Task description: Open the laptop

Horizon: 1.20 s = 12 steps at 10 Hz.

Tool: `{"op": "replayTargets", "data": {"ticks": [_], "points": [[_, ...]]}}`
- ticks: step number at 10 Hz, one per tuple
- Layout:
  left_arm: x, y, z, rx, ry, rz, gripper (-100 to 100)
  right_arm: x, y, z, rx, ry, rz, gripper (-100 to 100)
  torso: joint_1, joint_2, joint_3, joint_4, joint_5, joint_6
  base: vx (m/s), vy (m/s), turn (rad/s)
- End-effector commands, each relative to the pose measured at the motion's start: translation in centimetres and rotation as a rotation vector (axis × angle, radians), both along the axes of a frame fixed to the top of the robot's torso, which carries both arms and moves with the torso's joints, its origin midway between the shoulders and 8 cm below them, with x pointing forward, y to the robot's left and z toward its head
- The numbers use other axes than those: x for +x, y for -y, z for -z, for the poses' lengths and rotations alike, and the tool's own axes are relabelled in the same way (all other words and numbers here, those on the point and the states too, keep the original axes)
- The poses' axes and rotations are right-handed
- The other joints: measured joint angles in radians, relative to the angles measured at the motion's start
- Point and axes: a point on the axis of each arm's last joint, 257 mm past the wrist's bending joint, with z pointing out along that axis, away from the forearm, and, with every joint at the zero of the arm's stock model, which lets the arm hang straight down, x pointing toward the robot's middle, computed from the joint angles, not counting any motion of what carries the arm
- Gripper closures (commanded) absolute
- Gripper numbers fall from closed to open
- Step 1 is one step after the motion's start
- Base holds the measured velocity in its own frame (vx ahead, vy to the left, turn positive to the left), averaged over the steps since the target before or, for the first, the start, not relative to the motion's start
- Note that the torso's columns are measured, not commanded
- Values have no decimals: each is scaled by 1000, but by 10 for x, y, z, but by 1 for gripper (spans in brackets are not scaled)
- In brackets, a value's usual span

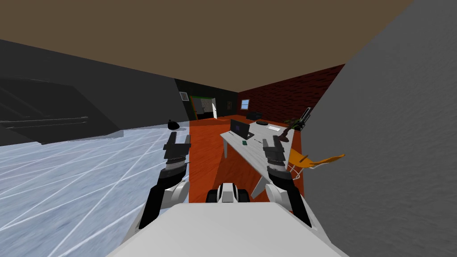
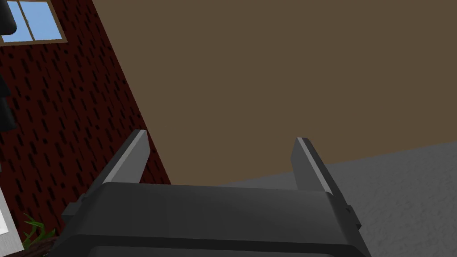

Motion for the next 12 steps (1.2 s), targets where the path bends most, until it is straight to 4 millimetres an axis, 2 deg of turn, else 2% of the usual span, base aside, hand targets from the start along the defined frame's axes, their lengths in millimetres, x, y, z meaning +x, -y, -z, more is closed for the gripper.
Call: {"op": "replayTargets", "data": {"ticks": [1, 2, 3, 4, 5, 6, 7, 8, 9, 10, 12], "points": [[0, 0, 0, 0, 0, 0, 0, 11, -10, 17, -95, -72, 1, -100, 0, 0, 0, 0, 0, 0, 29, 10, 39], [0, 0, 0, 0, 0, 0, 0, 18, -13, 32, -152, -122, 4, -100, -1, 1, 0, 1, 0, 0, 31, 19, 73], [0, 0, 0, 0, 0, 0, 0, 18, -14, 32, -162, -123, 7, -100, 0, 1, 1, 1, 0, 0, 21, 13, 39], [0, 0, 0, 0, 0, 0, 0, 25, -16, 49, -219, -177, 13, -100, -1, 2, 1, 1, 0, 0, 22, 14, 80], [0, 0, 0, 0, 0, 0, 0, 26, -17, 50, -234, -178, 17, -100, 0, 1, 1, 1, 0, 0, 21, 9, 43], [0, 0, 0, 0, 0, 0, 0, 33, -17, 68, -288, -236, 25, -100, -1, 1, 0, 1, 0, 0, 28, 11, 99], [0, 0, 0, 0, 0, 0, 0, 33, -19, 69, -312, -237, 31, -100, -1, 1, 0, 0, 0, 0, 25, 8, 41], [0, 0, 0, 0, 0, 0, 0, 39, -16, 89, -361, -297, 40, -100, 0, 1, 0, 1, 0, 0, 28, 13, 88], [0, 0, 0, 0, 0, 0, 0, 39, -18, 90, -388, -298, 48, -100, 0, 1, 0, 1, 0, 0, 26, 10, 52], [0, 0, 0, 0, 0, 0, 0, 45, -12, 111, -438, -361, 60, -100, 0, 1, 0, 1, 0, 0, 36, 15, 108], [0, 0, 0, 0, 0, 0, 0, 45, -15, 113, -483, -363, 72, -100, 0, 1, 0, 1, 0, 0, 23, 6, 19]]}}
